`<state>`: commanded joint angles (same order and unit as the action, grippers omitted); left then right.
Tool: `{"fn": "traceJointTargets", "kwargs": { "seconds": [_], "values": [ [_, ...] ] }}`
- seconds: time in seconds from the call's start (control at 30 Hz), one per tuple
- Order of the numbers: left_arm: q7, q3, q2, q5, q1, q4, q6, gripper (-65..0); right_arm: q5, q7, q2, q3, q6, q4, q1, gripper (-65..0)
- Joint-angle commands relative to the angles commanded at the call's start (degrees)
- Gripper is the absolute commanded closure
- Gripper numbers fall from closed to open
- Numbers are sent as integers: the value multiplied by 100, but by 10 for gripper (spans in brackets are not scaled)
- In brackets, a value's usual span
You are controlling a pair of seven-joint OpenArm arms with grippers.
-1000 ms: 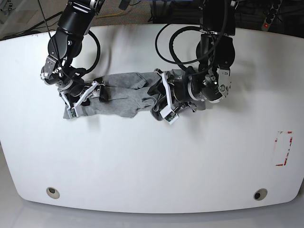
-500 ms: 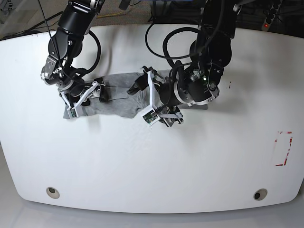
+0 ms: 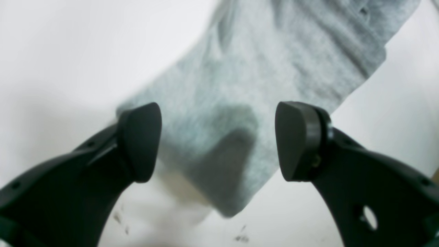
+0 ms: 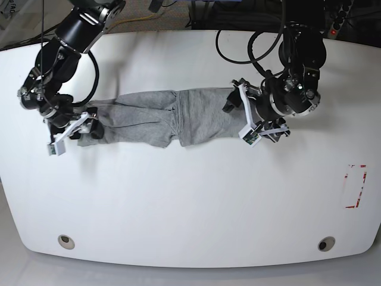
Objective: Fold the T-shirt properly
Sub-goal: 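Pull the strip ends apart with both grippers to straighten it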
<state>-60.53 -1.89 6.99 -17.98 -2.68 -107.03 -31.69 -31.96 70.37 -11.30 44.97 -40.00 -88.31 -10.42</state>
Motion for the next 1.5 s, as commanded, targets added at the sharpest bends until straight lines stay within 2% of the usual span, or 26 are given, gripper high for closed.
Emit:
{"fn": "traceJointTargets", "kwargs": {
  "seconds": [0.13,0.17,0.2,0.3,0.37,0.67,0.77,0.83,0.93,1.0,1.03,1.1,1.37,1.5],
  "values": [
    [9,-290,-9,-9,-53,105,-9,-349,-9,26,-422,308,0,782,-158,-468],
    [9,-290,-9,-18,-35,193,-18,-296,-9,9,-519,343,0,1064,-202,-468],
    [53,-281,-9,-18,-9,290,-79,-236,-18,9,-607,352,0,1327,-246,-468],
    [308,-264,-18,-18,-9,519,-343,-125,-18,-114,-677,308,0,1697,-264,-466],
    [484,-264,-79,-9,-18,677,-484,-88,-18,-176,-668,299,0,1741,-246,-466],
    [554,-264,-149,26,-18,1002,-554,-88,0,-211,123,-237,0,1714,-97,-460],
    [554,-264,-141,26,-18,1178,-563,-88,0,-316,299,-264,0,1714,-79,-457],
    [554,-255,-141,26,-9,1257,-563,-88,-9,-378,334,-264,0,1714,-70,-428],
    [563,-255,-141,26,-9,1389,-536,-88,-9,-448,334,-264,0,1714,-70,-250],
    [571,-255,-158,26,114,1547,-536,-88,-9,-457,316,-273,0,1697,-105,-63],
    [571,-246,-167,26,193,1653,-527,-88,-9,-457,308,-273,0,1600,-105,0],
    [571,-141,-264,18,299,1837,-527,-88,-9,-440,237,-273,0,1266,-88,0],
    [571,554,-976,35,1011,2716,-527,-88,-9,-202,-176,-273,0,-167,88,0],
    [914,1046,-1380,35,1327,3138,-466,-88,-18,-185,-387,-563,0,-571,114,0]
  ]
}}
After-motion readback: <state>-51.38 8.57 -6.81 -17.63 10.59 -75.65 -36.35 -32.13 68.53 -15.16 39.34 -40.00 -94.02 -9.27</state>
